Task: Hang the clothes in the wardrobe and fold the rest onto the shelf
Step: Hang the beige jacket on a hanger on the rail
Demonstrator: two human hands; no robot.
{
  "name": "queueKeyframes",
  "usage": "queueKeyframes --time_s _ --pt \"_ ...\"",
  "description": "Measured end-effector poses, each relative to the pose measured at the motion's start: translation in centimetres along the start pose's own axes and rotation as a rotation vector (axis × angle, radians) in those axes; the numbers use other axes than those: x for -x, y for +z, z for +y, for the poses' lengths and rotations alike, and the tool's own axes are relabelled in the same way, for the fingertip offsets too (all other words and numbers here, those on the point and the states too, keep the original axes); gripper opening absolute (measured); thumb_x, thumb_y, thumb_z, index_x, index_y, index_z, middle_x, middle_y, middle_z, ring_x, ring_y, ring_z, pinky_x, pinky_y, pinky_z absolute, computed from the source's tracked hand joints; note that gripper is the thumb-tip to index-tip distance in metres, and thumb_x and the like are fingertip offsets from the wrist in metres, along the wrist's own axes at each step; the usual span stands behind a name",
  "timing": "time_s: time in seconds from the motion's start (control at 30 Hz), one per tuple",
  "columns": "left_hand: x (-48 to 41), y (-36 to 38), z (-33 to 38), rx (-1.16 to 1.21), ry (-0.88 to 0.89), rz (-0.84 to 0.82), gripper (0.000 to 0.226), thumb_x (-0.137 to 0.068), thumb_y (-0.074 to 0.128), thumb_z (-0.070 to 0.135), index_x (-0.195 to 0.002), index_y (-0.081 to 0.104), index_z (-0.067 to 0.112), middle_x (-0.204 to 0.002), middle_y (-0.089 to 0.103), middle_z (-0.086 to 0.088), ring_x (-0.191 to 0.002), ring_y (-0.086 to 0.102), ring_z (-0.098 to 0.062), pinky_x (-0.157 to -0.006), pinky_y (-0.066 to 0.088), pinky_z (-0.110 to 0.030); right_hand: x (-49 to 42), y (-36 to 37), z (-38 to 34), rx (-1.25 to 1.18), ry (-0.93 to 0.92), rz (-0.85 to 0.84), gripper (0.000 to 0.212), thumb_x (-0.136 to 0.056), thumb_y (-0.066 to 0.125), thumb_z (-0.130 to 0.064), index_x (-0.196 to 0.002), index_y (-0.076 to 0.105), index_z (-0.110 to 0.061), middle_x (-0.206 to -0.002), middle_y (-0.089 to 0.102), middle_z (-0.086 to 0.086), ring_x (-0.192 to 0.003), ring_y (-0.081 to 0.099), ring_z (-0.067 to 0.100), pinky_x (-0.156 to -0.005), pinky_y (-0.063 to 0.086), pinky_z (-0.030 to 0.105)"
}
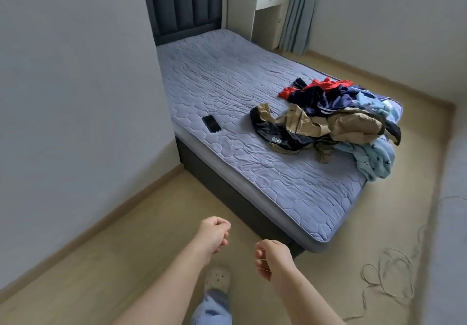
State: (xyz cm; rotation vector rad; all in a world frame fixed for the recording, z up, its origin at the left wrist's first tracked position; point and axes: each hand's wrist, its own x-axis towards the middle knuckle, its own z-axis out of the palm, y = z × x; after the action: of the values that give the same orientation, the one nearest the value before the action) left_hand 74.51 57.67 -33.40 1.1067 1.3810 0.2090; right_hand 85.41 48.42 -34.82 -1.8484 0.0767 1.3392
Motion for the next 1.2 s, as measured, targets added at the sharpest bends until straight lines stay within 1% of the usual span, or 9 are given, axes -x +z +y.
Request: queueKeyframes --time_s 0.1,0.27,0.47,0.67,0.8,0.9,1.0,1.1,1.2 --pt "-3.8 3.9 3.6 -0.063 0.004 -0.031 0.011 -0.093 0.048 0.015 -0.084 0.055 0.016 -0.072 0.05 0.002 -0.055 0.047 -0.008 -0.04 0.031 -0.014 -3.7 -2.7 -3.5 -0.07 0.021 0.058 0.021 -0.086 0.046 -0.002 -0.069 0.05 -0.013 -0.048 0.041 0.0 -0.032 0.03 0.01 -0.04 0.022 0.013" --pt "-11.0 9.6 10.4 -0.167 0.044 -0.116 0.01 -0.092 0.049 0.018 -0.09 0.058 0.016 -0.079 0.055 0.002 -0.06 0.051 -0.01 -0.044 0.035 -0.018 -10.2 -5.4 -10.8 -0.123 0.055 0.094 0.014 -0.089 0.045 -0.007 -0.077 0.051 -0.011 -0.053 0.045 0.003 -0.044 0.034 0.013 -0.045 0.024 0.019" --pt "-18.2 17.3 19.7 -0.259 0.057 -0.239 0.017 -0.093 0.046 0.016 -0.079 0.054 0.018 -0.074 0.053 0.0 -0.057 0.048 -0.01 -0.047 0.036 -0.019 -16.0 -11.0 -19.7 -0.257 0.047 0.17 0.016 -0.09 0.045 -0.004 -0.076 0.05 -0.01 -0.062 0.048 0.006 -0.046 0.035 0.014 -0.045 0.025 0.019" --pt "-22.7 26.3 25.0 -0.337 0.018 -0.305 0.02 -0.092 0.044 0.013 -0.075 0.052 0.018 -0.072 0.05 -0.001 -0.054 0.046 -0.012 -0.048 0.032 -0.02 -21.7 -18.2 -24.1 -0.291 0.092 0.206 0.015 -0.091 0.045 -0.006 -0.079 0.053 -0.011 -0.065 0.051 0.005 -0.049 0.041 0.014 -0.046 0.029 0.02" --pt "-26.3 33.2 27.6 -0.338 0.007 -0.278 0.02 -0.091 0.044 0.013 -0.074 0.052 0.02 -0.069 0.051 0.002 -0.051 0.046 -0.009 -0.047 0.034 -0.018 -27.0 -23.8 -27.2 -0.234 0.098 0.193 0.014 -0.09 0.045 -0.005 -0.079 0.052 -0.011 -0.062 0.049 0.004 -0.046 0.039 0.014 -0.04 0.028 0.017" --pt "-29.2 38.6 30.0 -0.311 0.006 -0.223 0.021 -0.09 0.045 0.013 -0.072 0.051 0.02 -0.066 0.05 0.001 -0.049 0.046 -0.01 -0.043 0.031 -0.017 -31.5 -28.6 -30.5 -0.181 0.08 0.159 0.018 -0.088 0.045 -0.002 -0.073 0.048 -0.012 -0.056 0.045 0.003 -0.04 0.034 0.012 -0.035 0.025 0.015" --pt "-31.2 43.2 31.5 -0.297 -0.075 -0.158 0.021 -0.09 0.045 0.013 -0.071 0.051 0.02 -0.065 0.05 0.001 -0.048 0.046 -0.01 -0.04 0.028 -0.015 -35.0 -33.1 -33.4 -0.07 0.083 0.105 0.022 -0.088 0.045 -0.001 -0.07 0.044 -0.013 -0.055 0.042 0.003 -0.038 0.031 0.012 -0.037 0.023 0.017" --pt "-33.4 46.6 32.5 -0.269 -0.147 -0.105 0.02 -0.089 0.045 0.014 -0.072 0.051 0.021 -0.067 0.052 0.002 -0.047 0.047 -0.009 -0.042 0.03 -0.016 -38.2 -36.1 -35.5 0.025 0.068 0.064 0.022 -0.087 0.045 -0.001 -0.069 0.044 -0.013 -0.056 0.042 0.003 -0.043 0.032 0.014 -0.04 0.024 0.02" --pt "-36.8 49.1 33.5 -0.303 -0.118 -0.043 0.02 -0.088 0.045 0.014 -0.07 0.052 0.021 -0.068 0.054 0.002 -0.05 0.05 -0.009 -0.042 0.033 -0.016 -41.6 -37.9 -37.0 0.137 0.034 0.029 0.016 -0.087 0.043 -0.002 -0.074 0.048 -0.01 -0.06 0.046 0.004 -0.049 0.037 0.016 -0.042 0.029 0.021"
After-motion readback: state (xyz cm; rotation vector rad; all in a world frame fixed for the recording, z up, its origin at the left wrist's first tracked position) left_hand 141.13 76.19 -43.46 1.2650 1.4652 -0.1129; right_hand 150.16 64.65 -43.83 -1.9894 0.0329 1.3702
